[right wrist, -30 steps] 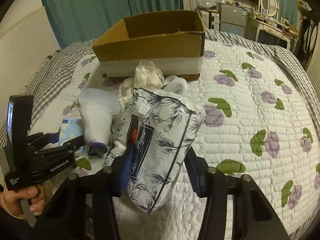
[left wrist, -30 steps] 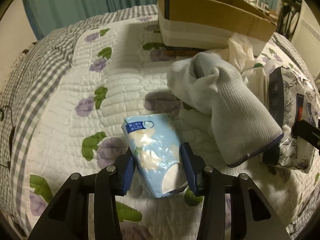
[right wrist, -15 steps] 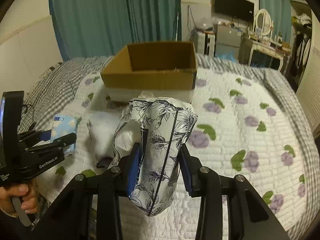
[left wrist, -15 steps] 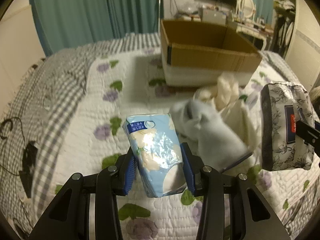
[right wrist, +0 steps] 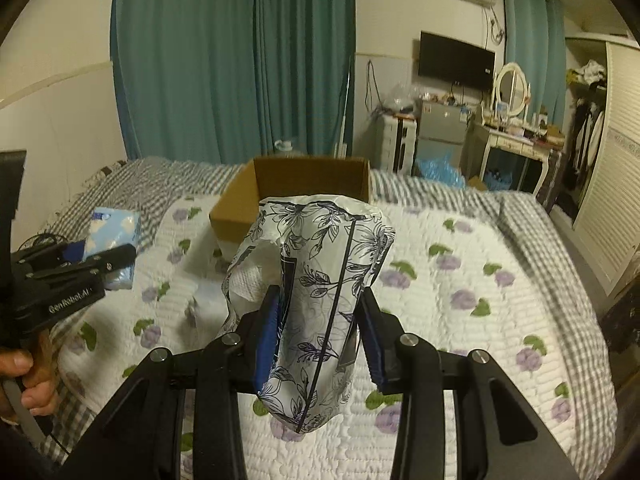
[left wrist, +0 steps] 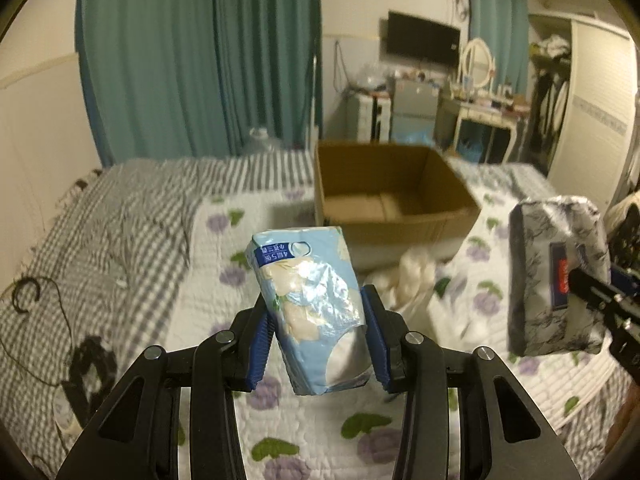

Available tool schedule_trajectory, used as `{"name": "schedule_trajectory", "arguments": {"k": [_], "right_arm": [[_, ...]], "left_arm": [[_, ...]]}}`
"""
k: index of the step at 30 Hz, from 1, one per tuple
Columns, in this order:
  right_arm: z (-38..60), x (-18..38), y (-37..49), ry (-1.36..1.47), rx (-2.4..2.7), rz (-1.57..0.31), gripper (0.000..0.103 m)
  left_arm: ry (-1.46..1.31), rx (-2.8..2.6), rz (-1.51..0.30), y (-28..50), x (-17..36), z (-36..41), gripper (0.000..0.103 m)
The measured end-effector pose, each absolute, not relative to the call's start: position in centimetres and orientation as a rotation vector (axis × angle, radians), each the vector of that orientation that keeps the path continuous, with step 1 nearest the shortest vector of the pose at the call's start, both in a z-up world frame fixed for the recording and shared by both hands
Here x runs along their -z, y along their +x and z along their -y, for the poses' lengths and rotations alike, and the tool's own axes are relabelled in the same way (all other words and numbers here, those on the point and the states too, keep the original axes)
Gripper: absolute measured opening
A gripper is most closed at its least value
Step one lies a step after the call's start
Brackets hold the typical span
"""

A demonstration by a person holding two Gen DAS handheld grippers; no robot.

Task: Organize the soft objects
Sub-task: 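Lift both tissue packs and carry them over the cardboard box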

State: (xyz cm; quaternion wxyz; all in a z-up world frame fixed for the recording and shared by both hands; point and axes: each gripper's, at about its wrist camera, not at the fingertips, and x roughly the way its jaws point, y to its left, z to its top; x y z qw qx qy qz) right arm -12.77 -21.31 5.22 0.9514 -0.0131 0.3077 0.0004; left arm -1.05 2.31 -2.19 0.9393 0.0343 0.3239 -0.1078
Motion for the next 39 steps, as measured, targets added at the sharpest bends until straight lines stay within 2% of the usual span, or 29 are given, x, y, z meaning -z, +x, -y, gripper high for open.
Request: {"name": "schedule_trajectory", "arguments": {"k": [13,25,32,39], "right_arm": [[21.3,-13.2,-12.5,-0.059,0.005,-0.437,0.037],[22.2,-17.9,-8.3,-0.124,0.012,-0.326,0.037],[22.1,-17.7,-3.7,-0.137,0.010,-0.323,0.037],[21.7,-13.9,1.9,-0.134,-0.010,-0.422,0.038]], "left_arm": [[0.024,0.287,-0.448,-1.8,-6.6,-1.9,0.041],[0.007,0.275,-0.359,3.1,-9.7,-1.8,0.041],[0.003,0.262,-0.379,7.6,-9.0,-1.2,0.041],[0.025,0.271,-0.410,10.9,-7.1,0.2,0.041]]}}
